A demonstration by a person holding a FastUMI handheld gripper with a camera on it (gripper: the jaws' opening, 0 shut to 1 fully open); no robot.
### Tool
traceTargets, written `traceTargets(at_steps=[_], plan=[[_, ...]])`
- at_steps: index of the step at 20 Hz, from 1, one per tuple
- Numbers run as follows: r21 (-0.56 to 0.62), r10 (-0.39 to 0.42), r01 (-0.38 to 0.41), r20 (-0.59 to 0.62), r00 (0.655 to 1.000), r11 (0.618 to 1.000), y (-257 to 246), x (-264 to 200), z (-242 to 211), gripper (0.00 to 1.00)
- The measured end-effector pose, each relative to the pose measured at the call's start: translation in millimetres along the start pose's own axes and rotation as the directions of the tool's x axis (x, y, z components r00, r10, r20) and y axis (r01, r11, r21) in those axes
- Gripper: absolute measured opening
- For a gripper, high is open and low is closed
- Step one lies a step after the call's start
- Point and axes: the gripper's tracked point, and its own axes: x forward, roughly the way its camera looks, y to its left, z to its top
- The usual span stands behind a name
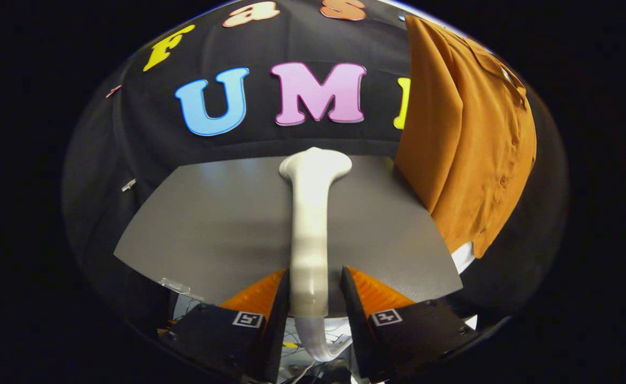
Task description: Iron the clothes twice with a garment steamer, once on the left side and once on the right side.
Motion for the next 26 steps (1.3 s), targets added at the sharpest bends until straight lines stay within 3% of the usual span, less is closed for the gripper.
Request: traceTargets(at_steps=[1,3,4,5,7,10,18,26], plan=[[-0.018,-0.002,0.003,0.018,1.000,1.000,1,-1,3,0.41],[-0.048,-0.017,0.017,0.002,1.000,0.999,-2,-2,-2,0.39],[-0.032,-0.023,0.023,-0.013,1.000,0.999,-3,-9,-1,0.39],[-0.009,-0.029,0.029,-0.017,0.999,1.000,-3,-4,0,0.32],[0.011,-0.021,0.021,-0.027,0.999,1.000,-1,-4,0,0.32],[0.067,-0.005,0.003,0.025,1.000,0.998,-4,-12,5,0.24],[0.049,0.035,-0.046,0.214,0.976,0.998,-2,-60,15,0.24],[0.077,-0.003,-0.028,0.373,0.928,0.997,-72,-135,33,0.24]])
